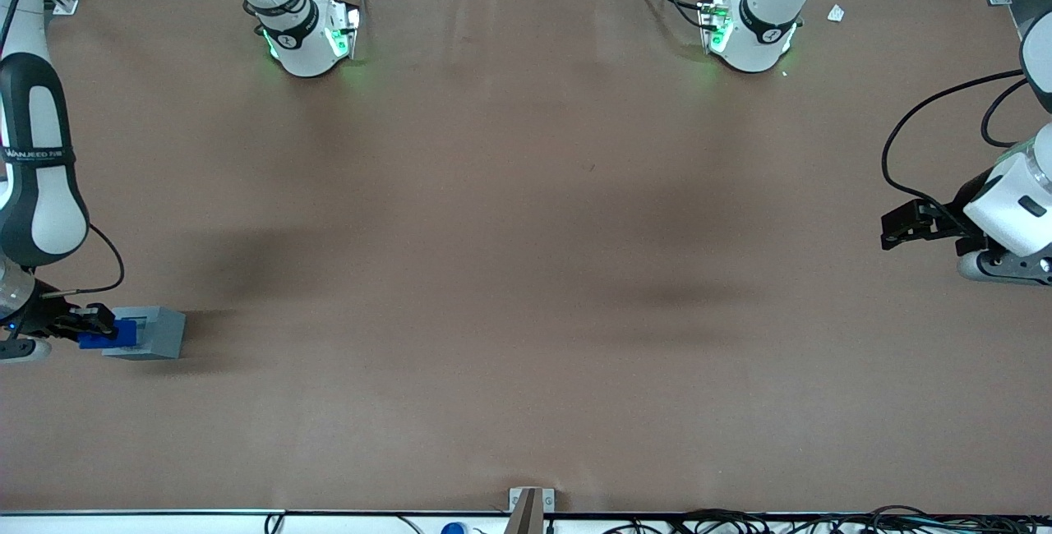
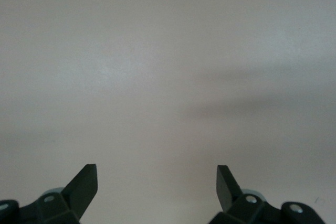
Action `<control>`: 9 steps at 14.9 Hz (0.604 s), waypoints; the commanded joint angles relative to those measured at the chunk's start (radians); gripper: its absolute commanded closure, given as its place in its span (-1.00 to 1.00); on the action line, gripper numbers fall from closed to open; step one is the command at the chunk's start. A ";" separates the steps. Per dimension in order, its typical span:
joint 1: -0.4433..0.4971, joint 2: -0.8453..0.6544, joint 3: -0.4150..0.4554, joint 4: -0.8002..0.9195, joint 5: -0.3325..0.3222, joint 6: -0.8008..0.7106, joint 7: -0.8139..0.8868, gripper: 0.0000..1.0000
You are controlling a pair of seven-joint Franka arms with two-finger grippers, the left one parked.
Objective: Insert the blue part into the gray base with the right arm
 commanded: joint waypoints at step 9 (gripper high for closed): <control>-0.017 -0.060 0.009 -0.087 0.026 0.057 -0.008 0.99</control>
